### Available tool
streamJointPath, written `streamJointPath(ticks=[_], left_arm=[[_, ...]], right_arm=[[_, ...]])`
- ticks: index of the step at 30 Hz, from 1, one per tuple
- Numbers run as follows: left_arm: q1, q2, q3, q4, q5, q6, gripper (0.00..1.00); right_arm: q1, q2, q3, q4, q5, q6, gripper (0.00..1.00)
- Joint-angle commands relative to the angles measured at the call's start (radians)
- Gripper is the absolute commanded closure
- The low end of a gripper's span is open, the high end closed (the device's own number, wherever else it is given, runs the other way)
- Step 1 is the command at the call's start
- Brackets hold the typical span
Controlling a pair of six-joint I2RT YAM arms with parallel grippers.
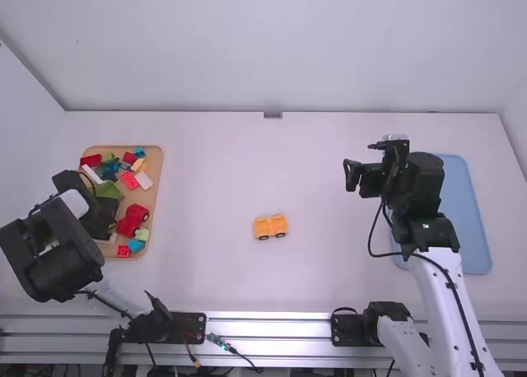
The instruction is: Assemble lego blocks to make yellow taxi
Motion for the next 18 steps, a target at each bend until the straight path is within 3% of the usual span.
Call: streamJointPath(ticks=[1,18], left_arm=[[0.004,0.0,-0.006,-0.034,-0.028,0.008,0.28],[0.004,-0.016,0.092,-0.16,-0.041,-0.019,0.23]], right_arm=[[0.001,0.003,0.039,0.0,-0.007,0.0,0.01],[0.001,0.003,0.039,-0.001,-0.006,0.0,0.01]])
